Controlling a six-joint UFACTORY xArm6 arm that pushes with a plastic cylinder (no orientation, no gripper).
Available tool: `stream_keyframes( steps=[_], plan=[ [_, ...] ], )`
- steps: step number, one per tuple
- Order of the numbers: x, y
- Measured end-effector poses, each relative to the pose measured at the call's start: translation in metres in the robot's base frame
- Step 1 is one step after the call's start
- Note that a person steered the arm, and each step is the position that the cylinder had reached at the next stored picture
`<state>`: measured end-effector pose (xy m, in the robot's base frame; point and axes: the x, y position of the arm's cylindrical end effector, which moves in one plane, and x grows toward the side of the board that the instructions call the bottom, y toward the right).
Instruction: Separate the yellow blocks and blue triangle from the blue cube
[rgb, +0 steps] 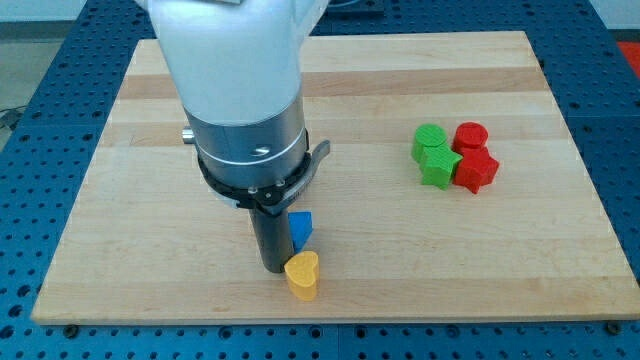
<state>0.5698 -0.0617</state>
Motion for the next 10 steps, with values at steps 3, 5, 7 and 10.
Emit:
stream_keyframes(
  steps=[3, 5, 7, 10],
  plan=[
    [0.048, -0.027],
    [0.047, 0.014],
    [0.032, 0.015],
    [-0.009, -0.018]
  ],
)
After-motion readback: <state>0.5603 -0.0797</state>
